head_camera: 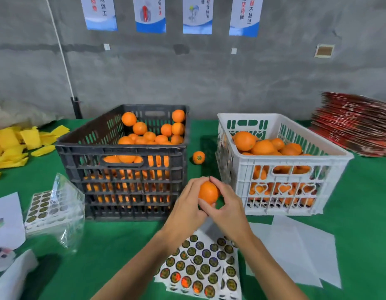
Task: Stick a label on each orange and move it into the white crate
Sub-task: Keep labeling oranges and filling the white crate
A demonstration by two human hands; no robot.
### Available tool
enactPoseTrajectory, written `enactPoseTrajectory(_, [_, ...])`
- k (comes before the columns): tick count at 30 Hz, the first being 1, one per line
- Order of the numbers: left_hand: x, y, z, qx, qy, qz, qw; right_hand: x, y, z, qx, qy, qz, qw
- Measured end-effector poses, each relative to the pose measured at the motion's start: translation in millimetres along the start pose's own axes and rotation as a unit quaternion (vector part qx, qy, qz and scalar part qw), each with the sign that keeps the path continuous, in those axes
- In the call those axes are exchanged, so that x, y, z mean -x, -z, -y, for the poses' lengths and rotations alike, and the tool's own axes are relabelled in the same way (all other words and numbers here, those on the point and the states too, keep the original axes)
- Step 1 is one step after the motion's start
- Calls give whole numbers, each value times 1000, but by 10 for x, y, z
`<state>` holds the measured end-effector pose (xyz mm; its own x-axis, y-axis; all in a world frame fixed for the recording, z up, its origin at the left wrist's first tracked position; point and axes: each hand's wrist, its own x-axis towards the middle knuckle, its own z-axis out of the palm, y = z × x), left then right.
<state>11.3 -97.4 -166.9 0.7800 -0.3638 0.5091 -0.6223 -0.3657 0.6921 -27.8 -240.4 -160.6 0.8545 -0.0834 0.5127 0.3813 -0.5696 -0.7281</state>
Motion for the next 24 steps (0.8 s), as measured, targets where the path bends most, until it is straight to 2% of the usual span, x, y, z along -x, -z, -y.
enactPoseTrajectory(3, [178,-209,246,-1,130,21,991,195,-3,-342,40,-57,62,996])
enactPoseTrajectory(6, [377,-307,383,14,179,7,984,336,38,-641,128,-48,114,984])
enactPoseTrajectory(9, [468,-297,414,-18,180,-5,983,351,151,-747,133,-90,168,973])
enactPoseTrajectory(14, [519,-257,316,-235,81,-7,969,330,233,-792,177,-109,237,949])
enactPoseTrajectory(16, [528,-259,304,-216,77,8,973,346,176,-783,189,-98,249,945])
enactPoseTrajectory(20, [538,-314,313,-71,113,39,990,363,92,-777,202,-76,227,950])
enactPoseTrajectory(24, [551,-347,328,-57,137,33,988,346,34,-785,176,-82,191,962])
